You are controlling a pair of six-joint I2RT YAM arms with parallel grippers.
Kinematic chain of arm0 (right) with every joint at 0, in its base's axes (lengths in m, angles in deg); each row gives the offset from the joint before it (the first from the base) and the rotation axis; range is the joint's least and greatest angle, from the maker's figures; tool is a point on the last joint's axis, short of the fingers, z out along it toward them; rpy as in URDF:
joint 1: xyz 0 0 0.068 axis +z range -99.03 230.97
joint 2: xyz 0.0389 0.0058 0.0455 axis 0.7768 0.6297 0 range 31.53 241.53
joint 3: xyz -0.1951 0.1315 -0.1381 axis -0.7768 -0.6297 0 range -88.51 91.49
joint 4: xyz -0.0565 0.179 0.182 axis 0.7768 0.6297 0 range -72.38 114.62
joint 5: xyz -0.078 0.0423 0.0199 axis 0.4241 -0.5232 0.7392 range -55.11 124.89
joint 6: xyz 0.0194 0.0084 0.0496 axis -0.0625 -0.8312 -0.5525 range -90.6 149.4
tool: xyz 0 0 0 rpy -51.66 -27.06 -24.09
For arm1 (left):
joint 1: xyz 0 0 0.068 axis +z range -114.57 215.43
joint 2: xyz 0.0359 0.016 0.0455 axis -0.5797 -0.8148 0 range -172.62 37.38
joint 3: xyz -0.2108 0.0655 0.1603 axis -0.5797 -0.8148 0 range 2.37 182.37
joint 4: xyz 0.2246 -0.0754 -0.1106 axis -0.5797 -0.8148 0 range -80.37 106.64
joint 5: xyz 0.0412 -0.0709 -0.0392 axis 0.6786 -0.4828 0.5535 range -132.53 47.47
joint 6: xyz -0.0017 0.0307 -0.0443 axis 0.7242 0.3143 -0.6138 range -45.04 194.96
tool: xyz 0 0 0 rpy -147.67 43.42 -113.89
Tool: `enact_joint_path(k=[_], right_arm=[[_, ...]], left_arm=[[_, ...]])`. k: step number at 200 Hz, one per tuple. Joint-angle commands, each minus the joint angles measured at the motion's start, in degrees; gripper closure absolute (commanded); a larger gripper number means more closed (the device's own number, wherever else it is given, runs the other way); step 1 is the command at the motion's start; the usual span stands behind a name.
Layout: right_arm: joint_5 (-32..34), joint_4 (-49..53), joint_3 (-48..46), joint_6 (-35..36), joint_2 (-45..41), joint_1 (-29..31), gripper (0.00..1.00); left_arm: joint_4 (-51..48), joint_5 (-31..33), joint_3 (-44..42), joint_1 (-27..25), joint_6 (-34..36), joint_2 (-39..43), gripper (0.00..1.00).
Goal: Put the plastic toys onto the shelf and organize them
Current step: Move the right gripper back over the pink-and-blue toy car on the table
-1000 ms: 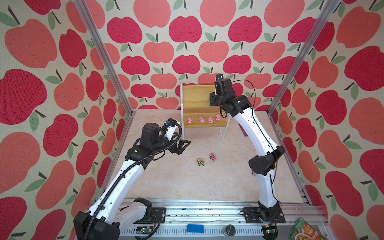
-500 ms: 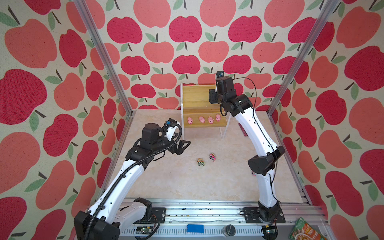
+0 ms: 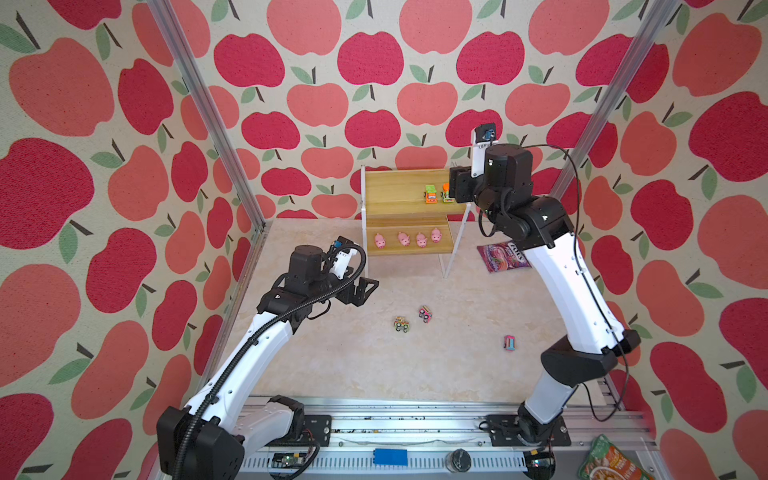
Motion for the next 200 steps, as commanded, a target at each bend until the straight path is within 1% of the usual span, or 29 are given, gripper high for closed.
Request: enact_joint_path(k=[1,20,41,66,95,122,155,170,200], right_arm=[[2.14,-0.74,-9.72,0.74,-7.64,-1.08,0.19],[2.96,0.55,-19.02,-1.43,-15.59,-2.04,0.14],[3.49,3.64,-28.16,-4.14,-22.82,-2.39,0.12],[4.0,10.01,-37.16,-7.15,-28.65,-2.95,0.11],[1.33,14.39,-48.49,-13.57,-34.55,-3.23,0.12],[-0.3,16.12,-59.04,-21.5,-37.46,-4.56,0.13],[-9.27,13.43,-71.53,-30.33,-39.9,-10.16,0.16],[-11.99,12.0,-75.78,-31.93,-40.23,-12.93,0.17],[-13.64,10.62,-81.65,-33.72,-40.09,-16.41,0.19]], left_arm=[[1.29,1.45,-0.52,0.4,-1.39,-0.36,0.01],[1.68,2.14,-0.77,0.31,-1.89,-0.72,0.01],[2.14,2.86,-0.91,0.31,-2.16,-1.04,0.01],[2.44,3.6,-1.16,0.14,-2.33,-2.0,0.01],[2.34,5.27,-0.86,-0.48,-2.87,-3.57,0.01],[0.99,9.1,-0.46,-3.0,-1.33,-4.88,0.01],[0.01,10.57,-0.23,-7.0,0.33,-6.03,0.01],[-0.6,11.49,-0.11,-9.02,0.86,-6.43,0.01],[-0.74,11.31,-0.12,-12.65,1.18,-7.38,0.01]])
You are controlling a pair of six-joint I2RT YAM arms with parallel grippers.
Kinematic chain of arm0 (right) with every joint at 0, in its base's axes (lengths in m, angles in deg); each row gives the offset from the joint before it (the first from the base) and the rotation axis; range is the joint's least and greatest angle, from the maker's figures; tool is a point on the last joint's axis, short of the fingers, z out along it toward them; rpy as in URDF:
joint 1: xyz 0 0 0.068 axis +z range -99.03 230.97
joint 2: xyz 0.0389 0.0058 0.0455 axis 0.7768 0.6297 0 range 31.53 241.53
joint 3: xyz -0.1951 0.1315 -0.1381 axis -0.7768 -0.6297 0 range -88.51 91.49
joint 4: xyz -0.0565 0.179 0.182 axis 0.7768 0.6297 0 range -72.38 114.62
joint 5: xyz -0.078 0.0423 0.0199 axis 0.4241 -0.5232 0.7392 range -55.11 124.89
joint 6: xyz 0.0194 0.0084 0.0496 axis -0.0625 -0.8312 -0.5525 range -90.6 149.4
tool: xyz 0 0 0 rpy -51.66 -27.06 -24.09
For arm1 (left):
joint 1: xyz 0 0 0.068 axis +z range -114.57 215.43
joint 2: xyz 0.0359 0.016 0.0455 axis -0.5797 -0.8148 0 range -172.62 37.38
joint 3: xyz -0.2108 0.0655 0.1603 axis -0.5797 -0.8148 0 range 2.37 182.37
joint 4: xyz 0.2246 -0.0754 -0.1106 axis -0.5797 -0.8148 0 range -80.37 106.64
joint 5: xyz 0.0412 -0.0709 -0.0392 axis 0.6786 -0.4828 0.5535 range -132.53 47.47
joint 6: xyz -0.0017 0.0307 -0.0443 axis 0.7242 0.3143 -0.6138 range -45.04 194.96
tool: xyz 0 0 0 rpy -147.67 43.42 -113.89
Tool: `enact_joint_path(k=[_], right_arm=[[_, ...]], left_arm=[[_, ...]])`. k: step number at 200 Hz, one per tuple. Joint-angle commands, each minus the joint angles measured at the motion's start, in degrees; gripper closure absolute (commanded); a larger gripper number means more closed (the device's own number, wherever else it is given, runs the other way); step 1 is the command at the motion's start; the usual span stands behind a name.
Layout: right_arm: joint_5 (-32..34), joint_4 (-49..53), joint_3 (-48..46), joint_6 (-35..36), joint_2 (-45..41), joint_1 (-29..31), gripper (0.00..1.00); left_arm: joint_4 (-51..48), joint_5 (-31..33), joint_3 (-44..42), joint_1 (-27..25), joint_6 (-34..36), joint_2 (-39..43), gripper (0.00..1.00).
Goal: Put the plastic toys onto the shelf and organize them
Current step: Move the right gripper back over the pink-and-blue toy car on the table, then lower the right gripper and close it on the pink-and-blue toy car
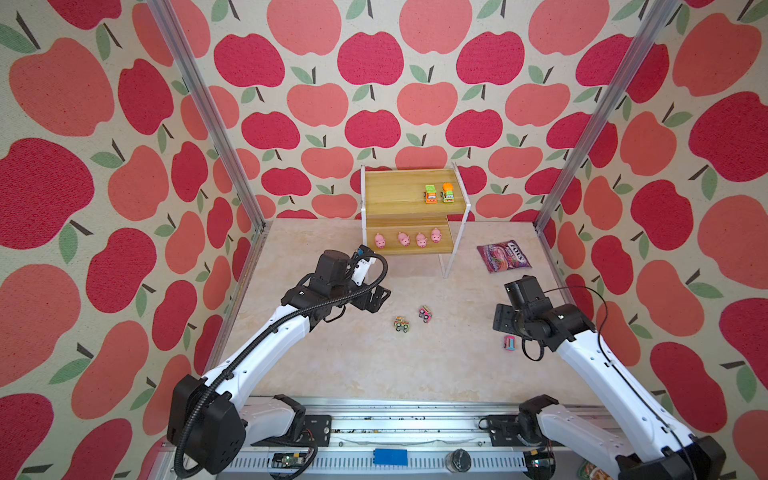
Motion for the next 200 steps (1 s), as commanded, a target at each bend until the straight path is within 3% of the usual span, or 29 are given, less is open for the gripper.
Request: enact_joint_path(k=[1,48,109,200], right_arm=[[-3.96,-1.74,-3.59,-4.68,-0.97,-2.21,0.19],[-7.9,-5.32,-9.88,-5.68,-1.06,-7.28,0.22],[-8.6,-7.95,-11.86,-2.68,3.97,-9.63,0.28],[-9.87,-15.92,-10.54,4.29,17.86,-14.06,0.43]], left_arm=[[-1.09,0.96,0.35,-2.16,1.44,-1.19,0.01],[-1.2,0.04,0.54,-5.79,1.26,-2.66,0.01],[-1.63,-0.29,0.9,-6.09,1.44,-3.01,0.01],[-1.97,-0.04,0.84,-5.83,2.4,-2.94,0.01]])
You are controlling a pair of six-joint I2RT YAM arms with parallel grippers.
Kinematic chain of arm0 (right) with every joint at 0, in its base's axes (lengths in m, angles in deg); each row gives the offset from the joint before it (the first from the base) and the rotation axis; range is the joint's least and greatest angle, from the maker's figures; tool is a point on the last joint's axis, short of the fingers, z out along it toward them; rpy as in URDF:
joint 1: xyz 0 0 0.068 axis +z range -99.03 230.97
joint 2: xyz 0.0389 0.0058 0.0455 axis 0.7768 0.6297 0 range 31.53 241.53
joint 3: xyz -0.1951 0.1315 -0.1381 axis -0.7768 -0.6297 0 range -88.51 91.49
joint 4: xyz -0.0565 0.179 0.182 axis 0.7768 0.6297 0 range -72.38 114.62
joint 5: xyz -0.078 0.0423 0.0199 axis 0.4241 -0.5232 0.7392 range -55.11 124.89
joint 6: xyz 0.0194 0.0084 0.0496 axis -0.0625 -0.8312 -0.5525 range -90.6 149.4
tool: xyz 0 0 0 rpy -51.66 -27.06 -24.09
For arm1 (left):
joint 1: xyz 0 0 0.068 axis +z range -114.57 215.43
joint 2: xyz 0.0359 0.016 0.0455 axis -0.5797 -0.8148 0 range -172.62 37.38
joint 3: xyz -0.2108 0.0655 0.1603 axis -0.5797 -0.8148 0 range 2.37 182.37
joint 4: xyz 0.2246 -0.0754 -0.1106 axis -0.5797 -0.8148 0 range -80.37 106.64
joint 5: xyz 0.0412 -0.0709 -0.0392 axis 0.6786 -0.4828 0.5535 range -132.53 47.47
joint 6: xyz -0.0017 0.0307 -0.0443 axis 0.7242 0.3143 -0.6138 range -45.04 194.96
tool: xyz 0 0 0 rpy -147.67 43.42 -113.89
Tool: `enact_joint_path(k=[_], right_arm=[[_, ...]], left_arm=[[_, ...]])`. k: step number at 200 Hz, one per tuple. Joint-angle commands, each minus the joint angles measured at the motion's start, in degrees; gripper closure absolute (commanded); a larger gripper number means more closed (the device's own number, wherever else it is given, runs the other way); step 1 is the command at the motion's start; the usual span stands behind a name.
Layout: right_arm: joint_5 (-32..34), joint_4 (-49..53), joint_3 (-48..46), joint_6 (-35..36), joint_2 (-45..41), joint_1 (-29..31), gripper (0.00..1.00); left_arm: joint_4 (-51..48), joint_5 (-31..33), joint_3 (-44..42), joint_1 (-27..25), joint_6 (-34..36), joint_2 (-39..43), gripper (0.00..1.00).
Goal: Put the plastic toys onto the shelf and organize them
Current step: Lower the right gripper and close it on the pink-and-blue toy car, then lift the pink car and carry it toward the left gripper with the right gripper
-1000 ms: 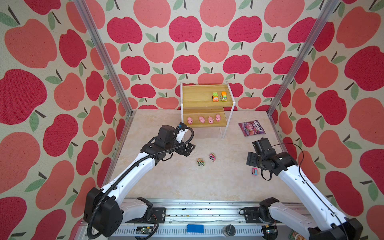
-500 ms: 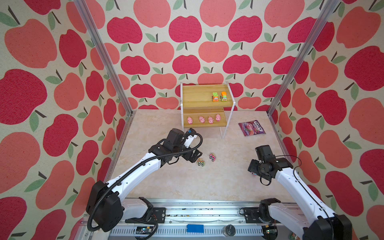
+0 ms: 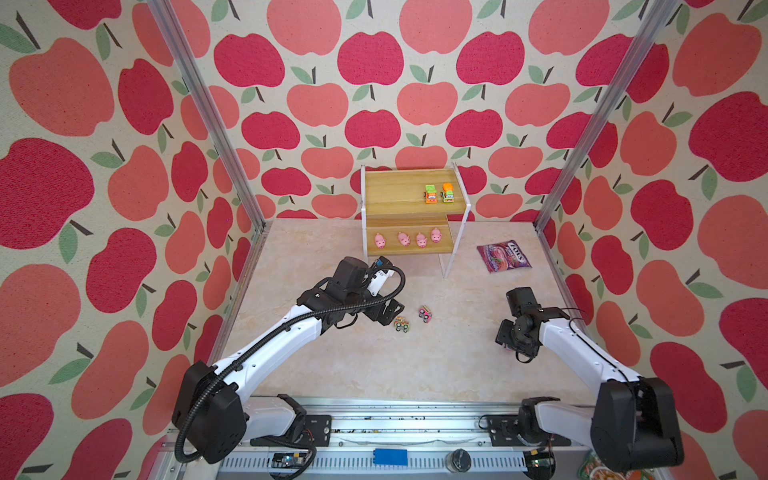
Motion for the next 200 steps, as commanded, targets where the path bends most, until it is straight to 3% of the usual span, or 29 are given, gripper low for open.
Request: enact_joint_path(k=[1,54,78,108,156,200], right_arm=[[-1.11,-2.41,1.48,3.47,3.1,-0.94,0.43],[-1.88,-5.49,2.28,7.09,7.6,-1.12,0.62],[-2.51,-5.8,2.66,8.1,6.47,-1.09,0.7],[-3.13,-4.04,3.66,8.95,2.86,-0.32,0.73],[-2.7,-2.92,4.91,9.17,-4.57,8.66,0.75],[-0.86,-4.87,7.23,9.08,-8.35,19.6,0.77]], left_arm=[[-1.2,0.01,0.84,0.09,1.81,-0.37,0.01],[-1.43,0.63,0.86,1.59,2.17,-0.11,0.01],[-1.37,0.3,0.87,2.78,2.08,0.06,0.01],[-1.34,-0.14,1.02,5.14,1.75,0.51,0.01],[-0.42,-2.54,1.15,10.29,-0.12,1.37,0.01],[-0.44,-2.23,0.97,11.68,-0.21,2.22,0.01]])
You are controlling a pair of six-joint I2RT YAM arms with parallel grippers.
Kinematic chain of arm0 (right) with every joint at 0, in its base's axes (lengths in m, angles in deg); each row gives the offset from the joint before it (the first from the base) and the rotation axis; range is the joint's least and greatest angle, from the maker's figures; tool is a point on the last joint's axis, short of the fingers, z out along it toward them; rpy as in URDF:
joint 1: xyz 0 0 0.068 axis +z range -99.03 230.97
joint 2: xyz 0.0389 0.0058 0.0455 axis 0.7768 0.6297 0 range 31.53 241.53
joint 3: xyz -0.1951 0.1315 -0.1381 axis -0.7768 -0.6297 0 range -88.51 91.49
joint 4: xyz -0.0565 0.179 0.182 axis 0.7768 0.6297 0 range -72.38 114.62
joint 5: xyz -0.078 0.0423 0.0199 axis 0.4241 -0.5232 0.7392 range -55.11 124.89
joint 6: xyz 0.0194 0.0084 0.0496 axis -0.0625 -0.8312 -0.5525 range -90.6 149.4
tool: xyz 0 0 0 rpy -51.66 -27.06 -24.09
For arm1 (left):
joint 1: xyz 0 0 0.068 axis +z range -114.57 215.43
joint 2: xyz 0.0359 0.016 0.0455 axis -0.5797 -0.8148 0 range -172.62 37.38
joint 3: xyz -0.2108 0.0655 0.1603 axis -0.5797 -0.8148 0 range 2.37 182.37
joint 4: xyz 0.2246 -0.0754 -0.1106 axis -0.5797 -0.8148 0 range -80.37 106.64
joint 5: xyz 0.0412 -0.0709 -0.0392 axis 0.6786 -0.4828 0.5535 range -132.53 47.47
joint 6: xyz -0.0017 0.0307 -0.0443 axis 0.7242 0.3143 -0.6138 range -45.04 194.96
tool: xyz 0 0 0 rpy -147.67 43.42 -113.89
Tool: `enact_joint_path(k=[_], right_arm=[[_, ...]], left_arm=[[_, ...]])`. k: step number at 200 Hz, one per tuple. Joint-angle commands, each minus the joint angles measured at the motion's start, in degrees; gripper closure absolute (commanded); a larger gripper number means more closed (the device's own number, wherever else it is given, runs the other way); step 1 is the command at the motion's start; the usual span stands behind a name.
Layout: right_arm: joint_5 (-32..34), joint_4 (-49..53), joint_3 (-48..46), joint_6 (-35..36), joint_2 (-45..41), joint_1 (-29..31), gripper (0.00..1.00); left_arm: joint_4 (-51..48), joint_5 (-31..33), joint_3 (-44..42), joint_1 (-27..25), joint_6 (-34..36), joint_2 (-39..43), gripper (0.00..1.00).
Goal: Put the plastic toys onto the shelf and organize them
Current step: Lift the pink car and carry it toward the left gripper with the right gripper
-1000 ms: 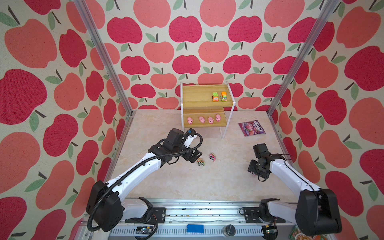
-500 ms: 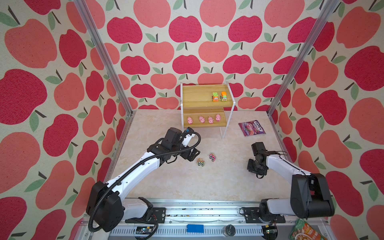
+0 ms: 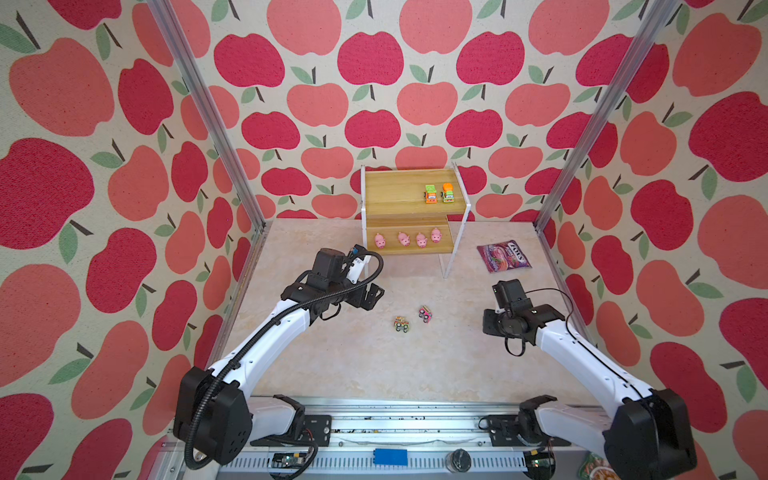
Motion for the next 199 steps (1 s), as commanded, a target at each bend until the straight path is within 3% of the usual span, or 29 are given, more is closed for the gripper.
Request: enact_joint_path(k=[1,49,104,148,199], right_arm=[[1.06,-0.11,3.02,0.64,-1.96,5.05,0.77],[2.27,-4.26,12.01,0.97,3.71,17.12,0.77],[1.88,-9.63,30.07,5.18,27.12,28.93,0.76],[-2.12,-8.64,45.87,7.83,46.63,34.46,0.76],[-9.22,-10.68,54.36,4.04,58.15,36.72,0.75]], left_arm=[[-0.27,-1.13,1.0,0.37,-0.8,1.6,0.01],[0.12,-0.92,1.04,4.09,-2.29,3.31,0.01],[0.96,0.25,1.42,12.73,-6.96,4.88,0.01],[0.47,4.83,1.48,16.69,-9.14,5.46,0.01],[0.74,6.14,1.53,22.34,-13.11,4.94,0.01]])
